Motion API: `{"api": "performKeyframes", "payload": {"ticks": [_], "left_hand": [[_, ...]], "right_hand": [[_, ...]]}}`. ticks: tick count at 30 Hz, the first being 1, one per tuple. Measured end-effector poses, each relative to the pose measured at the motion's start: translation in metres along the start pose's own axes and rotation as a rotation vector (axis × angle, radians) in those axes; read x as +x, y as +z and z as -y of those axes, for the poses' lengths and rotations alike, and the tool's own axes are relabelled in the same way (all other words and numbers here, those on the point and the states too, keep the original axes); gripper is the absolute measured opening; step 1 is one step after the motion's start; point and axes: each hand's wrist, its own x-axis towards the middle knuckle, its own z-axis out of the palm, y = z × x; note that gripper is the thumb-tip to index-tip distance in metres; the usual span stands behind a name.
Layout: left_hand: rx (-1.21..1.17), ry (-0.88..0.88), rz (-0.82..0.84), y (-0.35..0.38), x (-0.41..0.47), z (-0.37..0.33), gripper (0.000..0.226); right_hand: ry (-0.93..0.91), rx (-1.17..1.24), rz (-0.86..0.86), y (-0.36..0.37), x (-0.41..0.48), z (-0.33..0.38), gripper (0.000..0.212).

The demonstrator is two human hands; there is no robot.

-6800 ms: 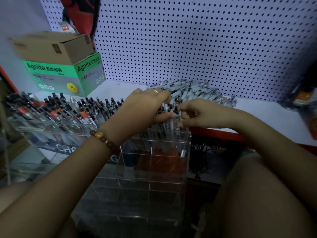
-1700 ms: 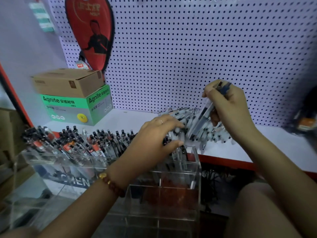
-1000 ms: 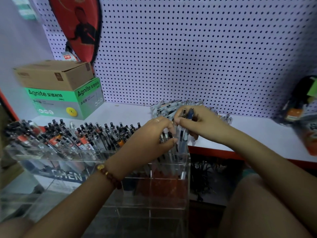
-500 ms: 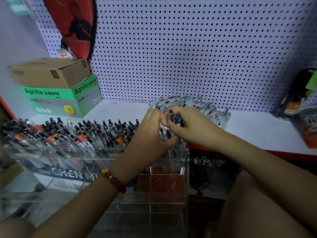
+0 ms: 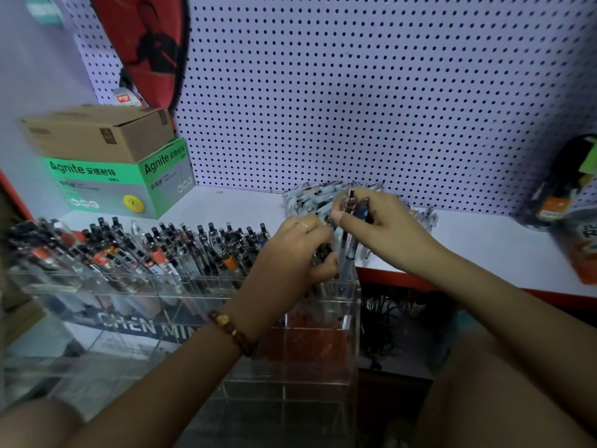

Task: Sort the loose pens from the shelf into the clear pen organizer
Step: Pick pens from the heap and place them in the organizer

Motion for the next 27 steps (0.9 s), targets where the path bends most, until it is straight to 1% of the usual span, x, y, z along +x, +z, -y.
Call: {"api": "performKeyframes", "payload": {"ticks": [3,6,10,14,16,19,21,24,27], "left_hand": [[-0.008,0.005,0.015,0.002,0.002,-0.001,0.020],[0.005,0.027,0.025,0.002,0.005,0.000,0.017],[-0.085,0.034,0.067,-0.004,0.009,0.001,0.012],[-0.125,0.086,0.140,-0.010,0.015,0.003,0.012],[-0.128,0.097,0.146,-0.013,0.017,0.003,0.014],[-0.161,0.102,0.156,-0.016,0.018,0.002,0.009],[-0.163,0.106,0.164,-0.016,0.019,0.003,0.007],[-0.142,0.121,0.163,-0.014,0.018,0.006,0.013],[-0.125,0.131,0.162,-0.014,0.016,0.011,0.017]], "right_hand": [[-0.008,-0.008,0.019,0.001,-0.001,0.002,0.015],[-0.013,-0.006,0.038,0.001,-0.001,0.003,0.015],[-0.002,0.023,0.041,-0.001,-0.002,0.002,0.018],[-0.027,0.011,0.032,-0.001,-0.003,0.000,0.013],[-0.039,0.033,0.040,-0.002,-0.002,0.000,0.008],[-0.027,0.051,0.071,-0.002,-0.001,-0.002,0.006],[0.002,0.072,0.098,0.000,0.000,-0.003,0.006],[0.048,0.041,0.112,0.004,0.002,-0.007,0.009],[0.082,0.009,0.187,0.007,0.001,-0.011,0.021]]}}
